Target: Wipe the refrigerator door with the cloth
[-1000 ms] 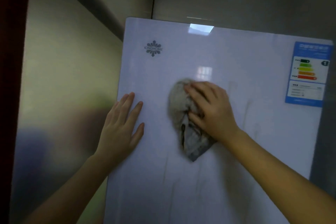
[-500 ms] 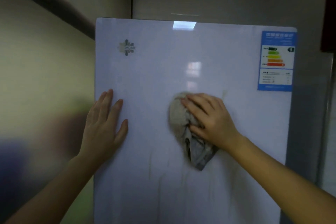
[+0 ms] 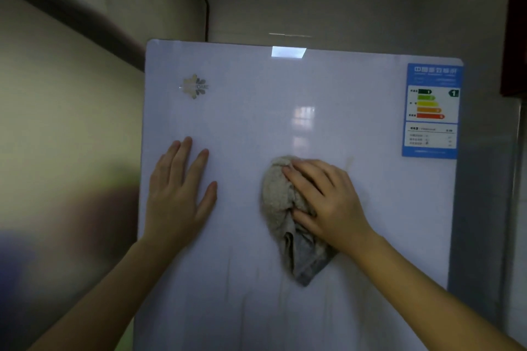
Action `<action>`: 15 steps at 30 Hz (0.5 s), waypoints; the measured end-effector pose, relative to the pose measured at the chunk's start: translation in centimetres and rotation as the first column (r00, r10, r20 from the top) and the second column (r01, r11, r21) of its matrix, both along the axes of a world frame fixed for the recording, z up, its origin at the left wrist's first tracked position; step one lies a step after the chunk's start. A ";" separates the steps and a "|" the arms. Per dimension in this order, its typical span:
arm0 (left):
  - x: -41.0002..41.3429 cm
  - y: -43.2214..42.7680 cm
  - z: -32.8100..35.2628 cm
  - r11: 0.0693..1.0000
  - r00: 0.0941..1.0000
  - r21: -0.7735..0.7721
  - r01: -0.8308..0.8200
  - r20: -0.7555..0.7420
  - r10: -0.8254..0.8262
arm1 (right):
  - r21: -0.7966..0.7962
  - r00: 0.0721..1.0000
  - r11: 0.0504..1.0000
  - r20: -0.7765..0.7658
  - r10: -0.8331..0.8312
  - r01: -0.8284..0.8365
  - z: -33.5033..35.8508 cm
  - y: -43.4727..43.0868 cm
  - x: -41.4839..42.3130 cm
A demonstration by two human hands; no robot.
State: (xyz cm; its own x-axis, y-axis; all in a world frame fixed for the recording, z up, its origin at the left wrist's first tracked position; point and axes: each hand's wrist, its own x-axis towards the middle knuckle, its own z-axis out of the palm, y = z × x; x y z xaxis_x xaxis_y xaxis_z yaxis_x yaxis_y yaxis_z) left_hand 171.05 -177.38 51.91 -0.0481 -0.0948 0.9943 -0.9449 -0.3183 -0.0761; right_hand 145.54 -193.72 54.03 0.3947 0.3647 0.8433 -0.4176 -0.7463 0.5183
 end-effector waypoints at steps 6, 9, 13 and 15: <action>0.2 -0.1 -0.2 1.000 1.000 0.002 0.006 0.005 -0.006 | 0.178 0.977 0.984 0.212 -0.016 -0.023 4.6 -0.3 -1.2; 0.1 -0.2 -0.3 1.000 1.000 -0.004 0.010 0.004 -0.010 | 0.154 0.986 0.988 0.167 -0.010 -0.016 2.9 -0.2 -1.1; 0.1 -0.1 -0.2 1.000 1.000 0.008 0.011 -0.001 -0.011 | -0.025 0.999 0.999 -0.029 -0.026 0.025 -0.8 -1.0 -1.9; 0.1 0.0 -0.1 1.000 1.000 0.020 0.010 -0.015 -0.010 | -0.027 0.998 0.998 -0.027 -0.051 0.050 -0.2 -1.5 -3.0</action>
